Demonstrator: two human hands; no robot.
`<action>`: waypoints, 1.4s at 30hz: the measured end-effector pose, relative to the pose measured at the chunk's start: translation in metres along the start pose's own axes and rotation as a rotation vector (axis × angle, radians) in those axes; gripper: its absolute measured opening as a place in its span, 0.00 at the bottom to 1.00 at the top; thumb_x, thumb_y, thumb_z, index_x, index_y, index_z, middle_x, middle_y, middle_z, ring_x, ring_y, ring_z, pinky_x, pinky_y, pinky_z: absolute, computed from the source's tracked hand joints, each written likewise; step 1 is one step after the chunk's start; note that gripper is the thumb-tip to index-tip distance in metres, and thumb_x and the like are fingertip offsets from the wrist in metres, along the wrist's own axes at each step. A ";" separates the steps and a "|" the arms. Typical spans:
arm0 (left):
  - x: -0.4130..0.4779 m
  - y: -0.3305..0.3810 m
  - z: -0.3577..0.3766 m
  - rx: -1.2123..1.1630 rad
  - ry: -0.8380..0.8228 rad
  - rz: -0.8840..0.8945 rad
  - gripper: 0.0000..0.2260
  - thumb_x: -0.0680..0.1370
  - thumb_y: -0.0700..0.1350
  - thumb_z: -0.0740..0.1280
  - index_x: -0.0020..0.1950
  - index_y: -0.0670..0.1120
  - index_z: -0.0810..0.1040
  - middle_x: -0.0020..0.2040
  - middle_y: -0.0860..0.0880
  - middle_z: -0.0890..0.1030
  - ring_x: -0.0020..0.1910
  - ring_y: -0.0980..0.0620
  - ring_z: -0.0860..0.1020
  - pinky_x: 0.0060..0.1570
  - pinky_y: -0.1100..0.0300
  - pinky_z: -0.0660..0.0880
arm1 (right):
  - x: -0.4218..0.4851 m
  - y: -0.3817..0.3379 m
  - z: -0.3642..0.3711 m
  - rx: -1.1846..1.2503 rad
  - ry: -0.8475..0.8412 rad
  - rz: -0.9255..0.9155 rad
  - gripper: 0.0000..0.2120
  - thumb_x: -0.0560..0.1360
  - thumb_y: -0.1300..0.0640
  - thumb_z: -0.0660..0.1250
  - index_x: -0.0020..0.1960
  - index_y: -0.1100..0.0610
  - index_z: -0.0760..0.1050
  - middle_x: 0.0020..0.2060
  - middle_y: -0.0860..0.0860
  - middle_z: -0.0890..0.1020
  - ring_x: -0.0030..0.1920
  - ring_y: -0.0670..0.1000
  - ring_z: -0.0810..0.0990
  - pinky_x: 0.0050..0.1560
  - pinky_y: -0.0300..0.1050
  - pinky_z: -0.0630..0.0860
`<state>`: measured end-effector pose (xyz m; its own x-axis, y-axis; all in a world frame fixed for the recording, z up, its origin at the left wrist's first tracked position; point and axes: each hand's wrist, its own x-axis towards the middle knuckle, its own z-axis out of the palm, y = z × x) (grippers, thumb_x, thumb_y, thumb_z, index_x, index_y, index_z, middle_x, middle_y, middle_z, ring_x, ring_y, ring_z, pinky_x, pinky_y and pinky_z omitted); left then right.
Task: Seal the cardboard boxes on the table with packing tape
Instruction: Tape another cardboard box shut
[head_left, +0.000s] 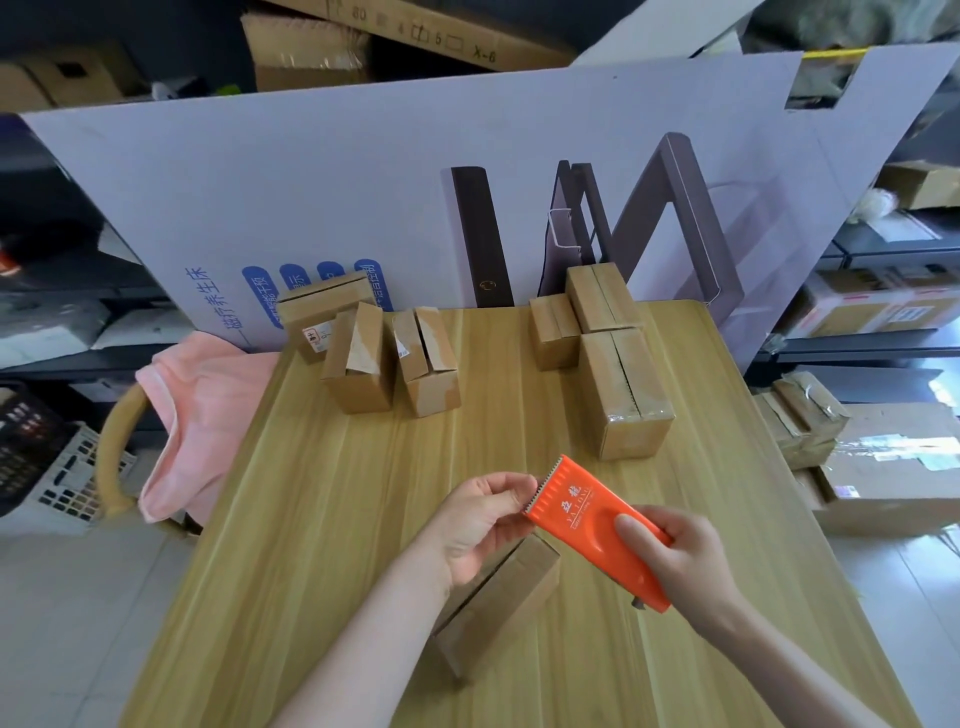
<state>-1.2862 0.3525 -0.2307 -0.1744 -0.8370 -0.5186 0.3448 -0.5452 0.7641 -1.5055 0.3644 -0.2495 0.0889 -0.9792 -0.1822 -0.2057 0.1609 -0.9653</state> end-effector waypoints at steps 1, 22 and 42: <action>-0.001 0.000 -0.001 -0.016 0.007 -0.003 0.10 0.67 0.44 0.72 0.45 0.42 0.81 0.37 0.48 0.84 0.35 0.56 0.82 0.35 0.65 0.77 | 0.000 0.000 0.001 0.009 -0.007 0.012 0.06 0.74 0.53 0.72 0.39 0.52 0.85 0.27 0.60 0.81 0.23 0.60 0.79 0.19 0.50 0.76; 0.034 0.001 -0.021 0.378 0.406 0.062 0.07 0.72 0.32 0.71 0.36 0.41 0.83 0.32 0.45 0.84 0.29 0.54 0.80 0.35 0.61 0.78 | -0.006 -0.007 0.009 -0.444 0.035 -0.013 0.14 0.69 0.45 0.71 0.37 0.56 0.82 0.28 0.52 0.81 0.28 0.54 0.80 0.25 0.54 0.77; 0.097 -0.037 -0.074 0.734 0.543 -0.003 0.07 0.72 0.45 0.74 0.34 0.53 0.83 0.34 0.52 0.84 0.38 0.51 0.82 0.44 0.57 0.80 | -0.007 0.055 -0.030 -0.925 0.079 0.319 0.20 0.70 0.36 0.66 0.34 0.52 0.78 0.27 0.44 0.78 0.28 0.40 0.76 0.25 0.37 0.64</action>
<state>-1.2474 0.2947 -0.3378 0.3476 -0.8004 -0.4883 -0.3605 -0.5949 0.7184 -1.5463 0.3766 -0.2959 -0.1620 -0.9174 -0.3635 -0.8939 0.2924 -0.3397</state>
